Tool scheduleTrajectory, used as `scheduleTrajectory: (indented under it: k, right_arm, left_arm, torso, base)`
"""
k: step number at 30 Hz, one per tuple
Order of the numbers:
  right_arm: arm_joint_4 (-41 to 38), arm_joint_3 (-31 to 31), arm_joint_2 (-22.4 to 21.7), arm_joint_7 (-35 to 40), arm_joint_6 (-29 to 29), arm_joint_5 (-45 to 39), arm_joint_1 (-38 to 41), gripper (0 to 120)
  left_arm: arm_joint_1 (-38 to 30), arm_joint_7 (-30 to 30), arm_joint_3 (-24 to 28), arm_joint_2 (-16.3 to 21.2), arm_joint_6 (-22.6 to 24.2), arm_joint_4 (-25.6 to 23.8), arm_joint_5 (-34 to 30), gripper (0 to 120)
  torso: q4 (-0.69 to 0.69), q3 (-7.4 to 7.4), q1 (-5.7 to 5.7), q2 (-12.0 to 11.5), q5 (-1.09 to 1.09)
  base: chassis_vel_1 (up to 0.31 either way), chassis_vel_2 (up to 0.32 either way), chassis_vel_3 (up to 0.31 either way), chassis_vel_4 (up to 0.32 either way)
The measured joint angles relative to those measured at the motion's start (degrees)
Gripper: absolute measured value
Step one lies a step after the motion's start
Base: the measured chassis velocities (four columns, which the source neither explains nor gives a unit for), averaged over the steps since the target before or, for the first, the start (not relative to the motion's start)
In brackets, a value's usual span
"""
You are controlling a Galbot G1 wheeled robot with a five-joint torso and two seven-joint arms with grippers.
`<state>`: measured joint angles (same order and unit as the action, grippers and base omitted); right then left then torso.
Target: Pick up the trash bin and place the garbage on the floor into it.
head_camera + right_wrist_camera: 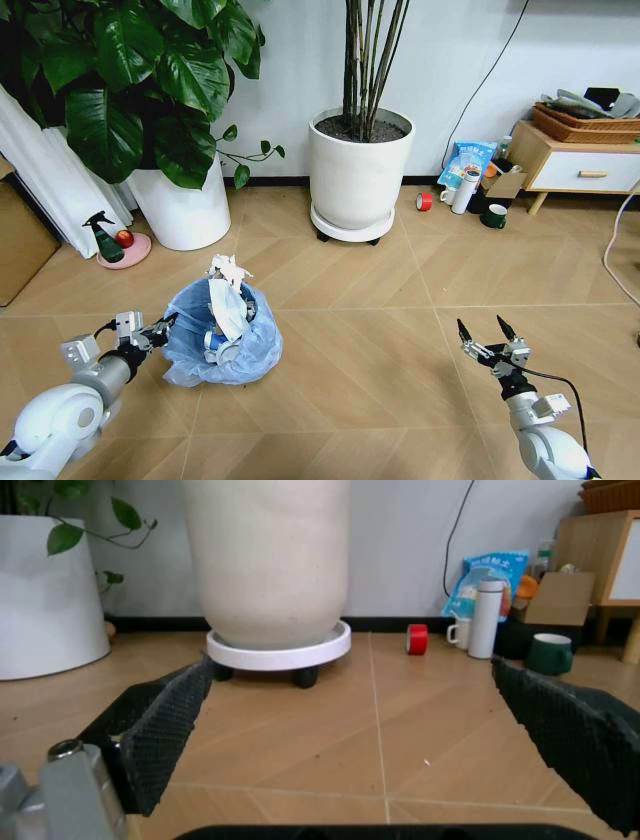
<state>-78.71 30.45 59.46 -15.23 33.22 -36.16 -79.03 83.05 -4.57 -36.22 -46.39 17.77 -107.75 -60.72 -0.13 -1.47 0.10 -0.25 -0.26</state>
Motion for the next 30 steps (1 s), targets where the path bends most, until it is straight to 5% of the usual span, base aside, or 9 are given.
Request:
scheduleTrajectory:
  k: [18,30]
  right_arm:
    - [0.46,-0.61,-0.39,-0.12,0.17,-0.40,0.41,100]
    - [0.26,-0.71,-0.56,-0.37,0.49,-0.94,0.29,100]
  left_arm:
    - [-0.58,-0.01,-0.28,0.66,0.06,0.53,-1.10,0]
    - [-0.28,-0.09,-0.88,0.75,0.09,0.37,-1.26,0]
  torso:
    - [0.00,0.00,0.00,0.00,0.00]
    - [0.03,0.00,0.00,0.00,0.00]
  base:
    - [0.146,-0.025,-0.142,0.016]
    - [0.275,0.026,-0.268,-0.013]
